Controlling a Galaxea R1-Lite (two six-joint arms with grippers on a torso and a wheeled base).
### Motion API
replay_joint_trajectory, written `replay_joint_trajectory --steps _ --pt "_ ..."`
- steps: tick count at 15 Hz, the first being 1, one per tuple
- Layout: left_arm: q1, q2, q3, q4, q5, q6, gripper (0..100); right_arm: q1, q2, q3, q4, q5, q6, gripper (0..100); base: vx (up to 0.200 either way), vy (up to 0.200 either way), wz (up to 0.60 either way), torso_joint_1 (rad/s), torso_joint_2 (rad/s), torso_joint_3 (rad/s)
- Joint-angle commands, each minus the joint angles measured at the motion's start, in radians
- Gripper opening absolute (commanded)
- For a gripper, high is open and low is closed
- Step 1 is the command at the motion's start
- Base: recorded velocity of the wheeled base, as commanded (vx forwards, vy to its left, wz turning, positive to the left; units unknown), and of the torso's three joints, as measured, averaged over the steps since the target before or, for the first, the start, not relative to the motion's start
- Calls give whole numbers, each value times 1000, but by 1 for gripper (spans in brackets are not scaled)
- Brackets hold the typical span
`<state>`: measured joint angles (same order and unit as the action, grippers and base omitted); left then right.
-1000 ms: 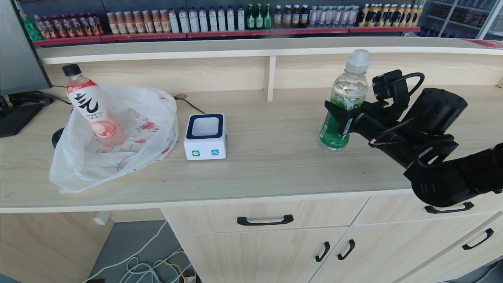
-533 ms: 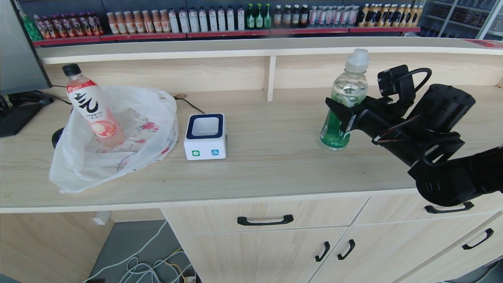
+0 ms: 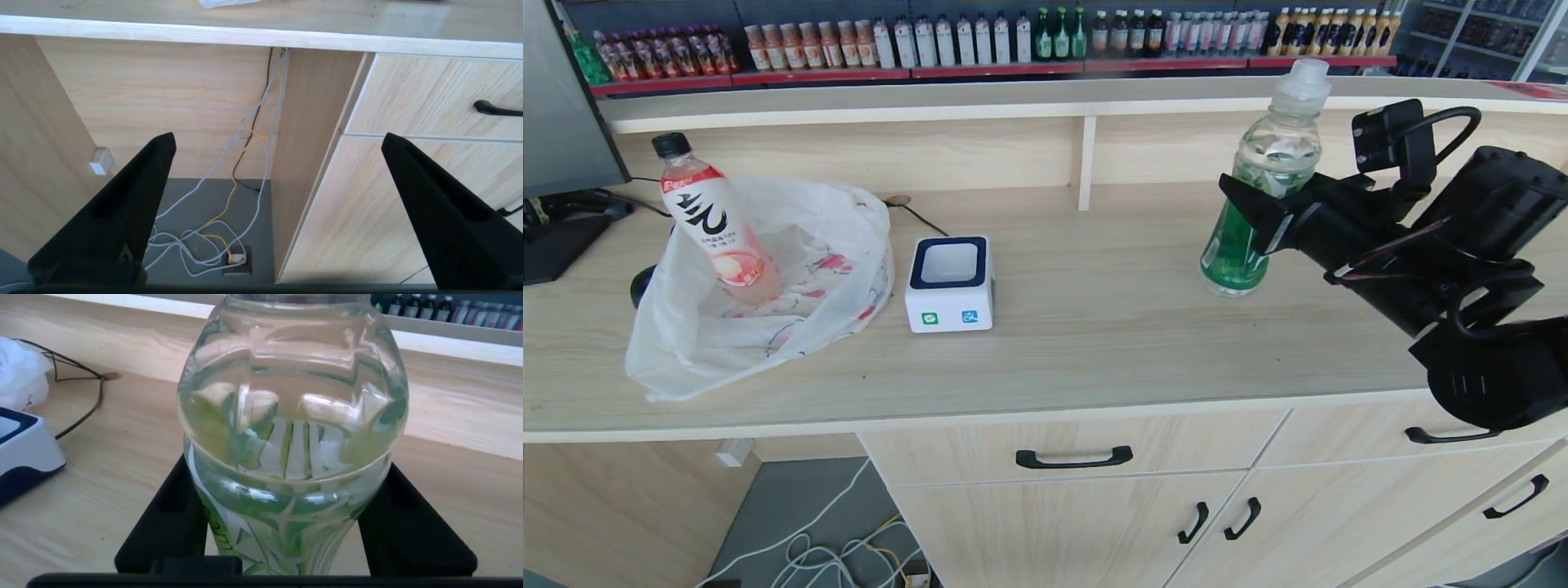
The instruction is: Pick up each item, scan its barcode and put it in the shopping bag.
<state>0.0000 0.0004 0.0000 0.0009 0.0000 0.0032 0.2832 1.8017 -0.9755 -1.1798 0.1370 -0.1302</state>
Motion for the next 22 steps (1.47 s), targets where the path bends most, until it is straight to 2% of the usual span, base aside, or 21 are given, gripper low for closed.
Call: replay_joint_trajectory --steps 1,4,11,15,19,22 --pt "0 0 0 -1 0 0 100 4 -94 55 -1 1 46 0 0 0 0 0 0 0" --pt "0 1 0 1 0 0 100 4 -222 212 -3 3 107 0 0 0 0 0 0 0" --pt "0 0 0 1 0 0 100 10 -444 413 -12 32 245 0 0 0 0 0 0 0" --pt "0 1 0 1 0 0 100 129 -567 633 -17 47 274 0 0 0 0 0 0 0" --pt "0 0 0 1 0 0 100 217 -567 678 -17 47 314 0 0 0 0 0 0 0" --pt "0 0 0 1 0 0 100 221 -547 660 -18 47 411 0 0 0 0 0 0 0"
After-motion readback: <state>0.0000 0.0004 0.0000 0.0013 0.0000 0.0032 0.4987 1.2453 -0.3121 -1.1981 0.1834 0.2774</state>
